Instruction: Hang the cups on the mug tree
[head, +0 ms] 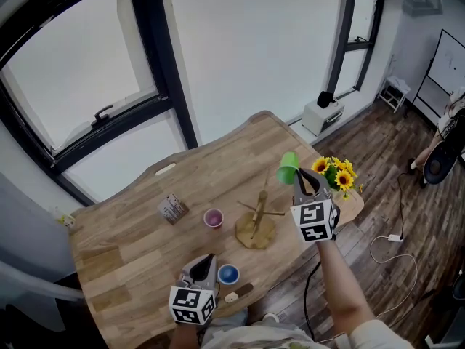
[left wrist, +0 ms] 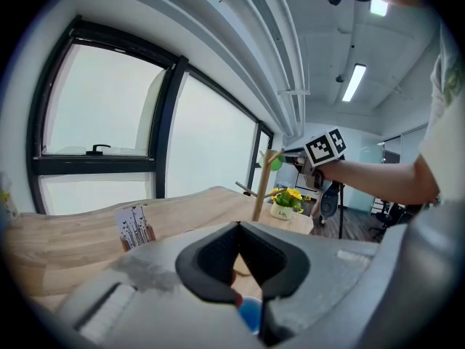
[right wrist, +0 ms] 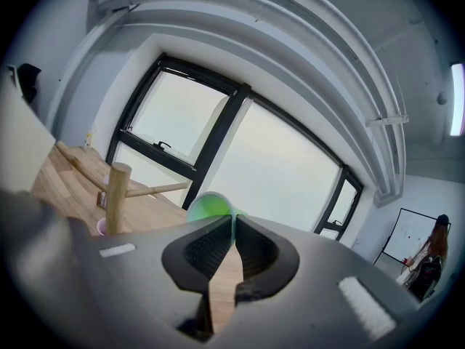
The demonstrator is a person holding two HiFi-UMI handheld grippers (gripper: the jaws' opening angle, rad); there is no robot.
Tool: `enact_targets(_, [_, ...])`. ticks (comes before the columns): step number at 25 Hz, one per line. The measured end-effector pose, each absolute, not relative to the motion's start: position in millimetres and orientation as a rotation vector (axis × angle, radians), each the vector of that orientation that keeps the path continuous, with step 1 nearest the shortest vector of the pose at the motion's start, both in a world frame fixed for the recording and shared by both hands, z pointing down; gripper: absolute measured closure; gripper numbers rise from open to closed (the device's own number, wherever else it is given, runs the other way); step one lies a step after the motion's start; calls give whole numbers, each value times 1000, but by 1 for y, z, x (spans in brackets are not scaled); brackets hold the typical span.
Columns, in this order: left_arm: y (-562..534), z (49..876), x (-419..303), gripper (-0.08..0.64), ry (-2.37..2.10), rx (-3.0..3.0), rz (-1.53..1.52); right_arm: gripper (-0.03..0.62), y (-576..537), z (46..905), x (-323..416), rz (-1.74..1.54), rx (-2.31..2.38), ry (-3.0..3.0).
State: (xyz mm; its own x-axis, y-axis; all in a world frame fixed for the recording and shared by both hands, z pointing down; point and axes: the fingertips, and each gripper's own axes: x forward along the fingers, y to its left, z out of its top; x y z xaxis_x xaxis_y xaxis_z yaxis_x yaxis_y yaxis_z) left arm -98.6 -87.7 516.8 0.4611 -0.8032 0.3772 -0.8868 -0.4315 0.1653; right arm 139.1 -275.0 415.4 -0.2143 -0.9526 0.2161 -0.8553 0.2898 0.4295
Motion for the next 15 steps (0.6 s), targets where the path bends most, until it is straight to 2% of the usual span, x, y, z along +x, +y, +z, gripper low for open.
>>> enact_targets(15, [-84, 522, -105, 559, -1466, 2340, 340, 574, -279, 406, 107, -423, 1540, -2154])
